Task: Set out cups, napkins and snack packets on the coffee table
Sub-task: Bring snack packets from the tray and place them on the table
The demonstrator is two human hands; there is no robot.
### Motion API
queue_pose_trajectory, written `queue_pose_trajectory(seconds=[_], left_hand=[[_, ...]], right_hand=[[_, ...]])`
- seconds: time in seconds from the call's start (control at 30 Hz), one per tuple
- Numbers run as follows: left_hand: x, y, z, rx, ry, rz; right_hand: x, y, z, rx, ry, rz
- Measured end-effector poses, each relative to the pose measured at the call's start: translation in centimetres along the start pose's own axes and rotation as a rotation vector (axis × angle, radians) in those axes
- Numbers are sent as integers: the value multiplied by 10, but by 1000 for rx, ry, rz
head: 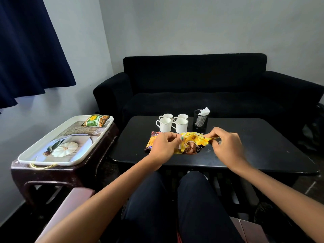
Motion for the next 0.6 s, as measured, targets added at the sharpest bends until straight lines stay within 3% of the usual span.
queue_pose_trajectory(seconds=[0.23,0.33,0.47,0.6], left_hand=[[7,15,-23,115,-214,-135],[6,9,-21,108,-197,-77],[5,1,-13,113,-138,-9],[8,9,-14,117,-134,-50]], right_hand=[[-2,16,18,-190,159,-217],[0,13,7,-106,70,-240],[0,-7,-21,1,-100,-71],[9,3,-42,100,-280,-110]])
Point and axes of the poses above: each hand's wrist, its own x-axis away from the middle knuckle, its own y-axis out of the palm, z = x × y, the point moved 9 cm from there along -x, towards the middle knuckle, and after that the axes turned 14 degrees about x, right-handed, at the moved point
